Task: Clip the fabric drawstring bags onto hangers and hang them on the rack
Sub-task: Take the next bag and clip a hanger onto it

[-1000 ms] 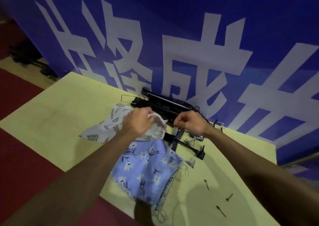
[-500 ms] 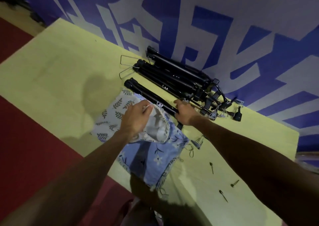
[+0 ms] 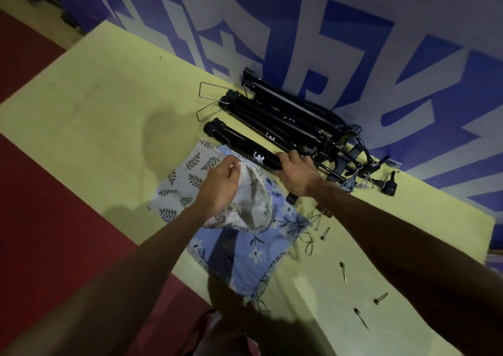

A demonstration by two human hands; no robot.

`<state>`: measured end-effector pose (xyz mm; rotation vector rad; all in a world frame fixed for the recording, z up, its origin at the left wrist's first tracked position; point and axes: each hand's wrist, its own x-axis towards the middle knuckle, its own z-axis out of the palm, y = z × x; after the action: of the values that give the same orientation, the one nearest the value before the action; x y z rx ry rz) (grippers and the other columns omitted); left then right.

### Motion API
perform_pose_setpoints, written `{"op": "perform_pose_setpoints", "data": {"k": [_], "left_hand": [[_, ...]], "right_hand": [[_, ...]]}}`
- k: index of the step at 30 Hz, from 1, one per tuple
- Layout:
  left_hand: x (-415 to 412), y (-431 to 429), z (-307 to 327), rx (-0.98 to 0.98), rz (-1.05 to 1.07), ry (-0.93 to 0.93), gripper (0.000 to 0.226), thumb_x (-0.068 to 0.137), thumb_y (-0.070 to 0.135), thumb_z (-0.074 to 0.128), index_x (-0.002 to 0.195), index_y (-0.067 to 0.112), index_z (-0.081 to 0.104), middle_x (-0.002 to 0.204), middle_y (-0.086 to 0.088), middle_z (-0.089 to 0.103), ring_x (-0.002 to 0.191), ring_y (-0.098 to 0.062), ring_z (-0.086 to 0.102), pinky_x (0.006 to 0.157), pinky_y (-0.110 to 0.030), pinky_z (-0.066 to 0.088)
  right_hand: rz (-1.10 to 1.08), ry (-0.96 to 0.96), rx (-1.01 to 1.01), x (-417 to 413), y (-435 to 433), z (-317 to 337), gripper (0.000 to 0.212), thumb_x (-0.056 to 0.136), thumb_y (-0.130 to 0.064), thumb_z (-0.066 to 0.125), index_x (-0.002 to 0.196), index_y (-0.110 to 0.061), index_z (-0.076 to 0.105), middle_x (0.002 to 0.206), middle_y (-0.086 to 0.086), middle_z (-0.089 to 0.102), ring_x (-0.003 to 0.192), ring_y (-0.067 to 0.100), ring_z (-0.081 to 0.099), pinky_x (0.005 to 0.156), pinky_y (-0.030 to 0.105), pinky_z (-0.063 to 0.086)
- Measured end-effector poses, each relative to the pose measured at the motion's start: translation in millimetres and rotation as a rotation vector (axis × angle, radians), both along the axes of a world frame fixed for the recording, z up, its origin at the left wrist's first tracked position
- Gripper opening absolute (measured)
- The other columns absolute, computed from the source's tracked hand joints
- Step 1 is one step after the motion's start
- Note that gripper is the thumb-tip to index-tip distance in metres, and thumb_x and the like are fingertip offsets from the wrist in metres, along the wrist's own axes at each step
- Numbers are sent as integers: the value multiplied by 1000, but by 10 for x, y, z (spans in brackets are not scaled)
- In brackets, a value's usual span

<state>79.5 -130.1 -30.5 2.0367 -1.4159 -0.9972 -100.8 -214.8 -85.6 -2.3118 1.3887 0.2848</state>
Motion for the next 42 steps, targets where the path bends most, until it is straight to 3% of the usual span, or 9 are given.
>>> {"op": "perform_pose_setpoints", "data": {"k": [6, 9, 12, 15, 19, 26, 30, 37, 42], "left_hand": [[-94, 53, -9, 58, 51, 42, 26, 101, 21, 34, 112, 9, 54, 81, -9, 55, 63, -21, 47, 60, -30, 36], [-178, 38, 1, 81, 323, 237, 29, 99, 16, 38, 116, 4, 58, 105, -18, 58, 83, -24, 49, 74, -30, 37], [-233, 55, 66, 89, 482, 401, 32, 100, 18, 39, 124, 6, 55, 114, -15, 53, 77, -20, 47, 79, -32, 37], [-221, 96, 126, 79, 534, 476, 33, 99, 20, 41, 128, 7, 53, 135, -16, 49, 97, -26, 49, 85, -39, 41], [-190, 187, 178, 128, 553, 550, 37, 99, 25, 42, 134, 15, 49, 148, -10, 38, 129, -33, 42, 100, -42, 39], [-112, 232, 364, 102, 613, 639, 32, 99, 24, 42, 127, 20, 55, 143, -2, 46, 130, -29, 43, 104, -36, 36], [-80, 227, 416, 57, 551, 557, 29, 97, 25, 47, 122, 16, 59, 141, -6, 46, 131, -26, 38, 110, -41, 27], [-122, 307, 523, -250, 40, 216, 32, 94, 22, 54, 120, 6, 63, 114, -4, 63, 101, -17, 57, 87, -25, 46], [-434, 376, 539, -146, -184, 203, 26, 96, 21, 51, 115, 9, 63, 108, -5, 66, 92, -13, 60, 71, -12, 45]], "right_hand": [[-141, -253, 187, -289, 281, 531, 61, 96, -37, 47, 146, -9, 26, 139, 15, 33, 122, 34, 46, 106, 40, 37], [-256, -339, 160, -457, 438, 746, 69, 88, -31, 63, 145, -6, 33, 135, 13, 36, 117, 27, 49, 98, 24, 36], [-325, -376, 136, -625, 629, 900, 74, 80, -26, 73, 142, -6, 39, 140, 14, 43, 124, 26, 48, 98, 22, 36], [-460, -485, 264, -794, 794, 938, 76, 76, -16, 74, 142, -7, 38, 118, 19, 62, 93, 25, 61, 81, 35, 49], [-534, -632, 385, -1047, 1073, 972, 51, 69, -6, 71, 114, -10, 49, 87, 2, 59, 77, 21, 57, 69, 30, 46], [-504, -582, 576, -1427, 1417, 913, 40, 60, -2, 74, 93, -16, 57, 87, 9, 64, 75, 19, 61, 68, 29, 52], [-512, -597, 637, -1486, 1479, 836, 39, 58, -4, 74, 94, -9, 59, 101, 24, 68, 75, 25, 63, 72, 35, 53], [-471, -517, 669, -1367, 1438, 909, 27, 73, 2, 69, 97, -8, 62, 84, 15, 68, 65, 21, 64, 69, 33, 53], [-442, -514, 714, -995, 1318, 961, 31, 71, -4, 71, 101, -5, 63, 86, 23, 67, 72, 30, 59, 70, 42, 47]]}}
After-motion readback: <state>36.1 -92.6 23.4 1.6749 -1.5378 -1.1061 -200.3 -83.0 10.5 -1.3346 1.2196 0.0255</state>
